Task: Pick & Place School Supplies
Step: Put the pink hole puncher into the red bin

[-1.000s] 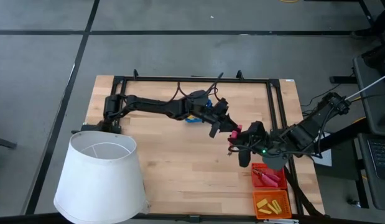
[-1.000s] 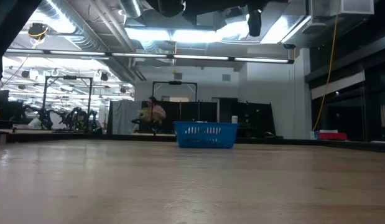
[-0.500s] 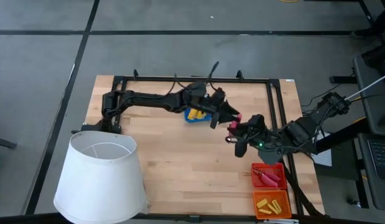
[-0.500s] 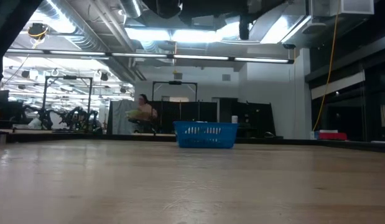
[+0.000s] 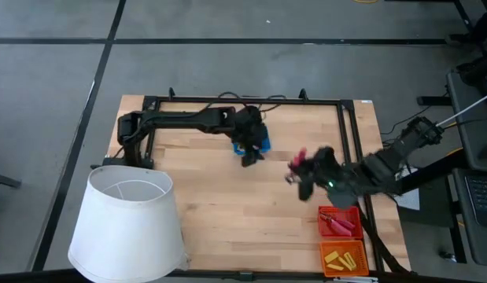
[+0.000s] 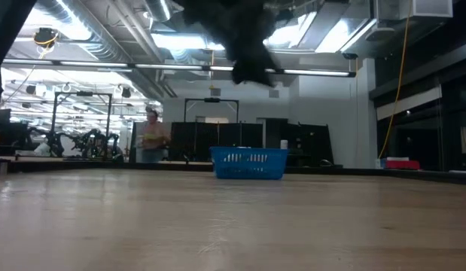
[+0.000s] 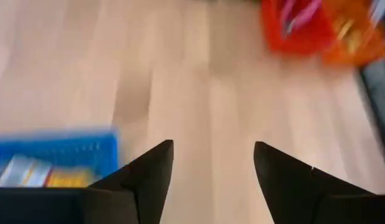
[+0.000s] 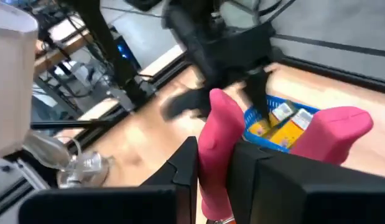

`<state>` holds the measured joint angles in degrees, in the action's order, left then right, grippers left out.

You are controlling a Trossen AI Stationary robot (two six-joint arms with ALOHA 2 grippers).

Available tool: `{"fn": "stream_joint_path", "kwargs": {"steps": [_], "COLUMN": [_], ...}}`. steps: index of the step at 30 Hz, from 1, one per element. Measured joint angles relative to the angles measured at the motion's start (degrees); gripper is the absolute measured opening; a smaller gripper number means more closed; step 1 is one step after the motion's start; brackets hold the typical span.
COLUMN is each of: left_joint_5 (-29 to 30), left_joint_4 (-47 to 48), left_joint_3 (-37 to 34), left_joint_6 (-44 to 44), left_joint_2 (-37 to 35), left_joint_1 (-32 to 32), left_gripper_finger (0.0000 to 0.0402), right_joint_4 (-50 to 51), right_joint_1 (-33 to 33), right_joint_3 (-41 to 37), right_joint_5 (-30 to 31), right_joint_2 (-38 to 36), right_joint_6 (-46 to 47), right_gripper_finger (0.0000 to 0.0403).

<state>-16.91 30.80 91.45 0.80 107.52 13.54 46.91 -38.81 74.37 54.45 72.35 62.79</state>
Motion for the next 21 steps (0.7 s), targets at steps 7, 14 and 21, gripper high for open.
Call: {"fn": "stream_joint_path", "kwargs": {"steps": [7, 14, 21], "left_joint_5": [-0.48, 1.75, 5.48], "left_joint_4": [7.63, 0.96, -9.98], "left_joint_3": [-8.29, -23.87, -40.16], "left_joint_6": [-0.87, 3.24, 11.01], "left_joint_2": [-1.15, -9.93, -27.71], "left_joint_1": [0.49, 0.83, 0.60], "left_gripper_finger": [0.0221, 0.0221, 0.0221], "right_joint_4": [17.77, 28.36, 26.85], "right_joint_1": [-3.45, -14.24, -24.28], "right_joint_3": [-0.02, -0.78, -7.59], "right_joint_5": [-7.11, -15.67, -29.01], "right_joint_2": [0.26, 0.70, 0.82], "right_joint_6": [18.21, 37.47, 50.11], "right_gripper_finger": [0.0048, 0.0048, 0.0048]}}
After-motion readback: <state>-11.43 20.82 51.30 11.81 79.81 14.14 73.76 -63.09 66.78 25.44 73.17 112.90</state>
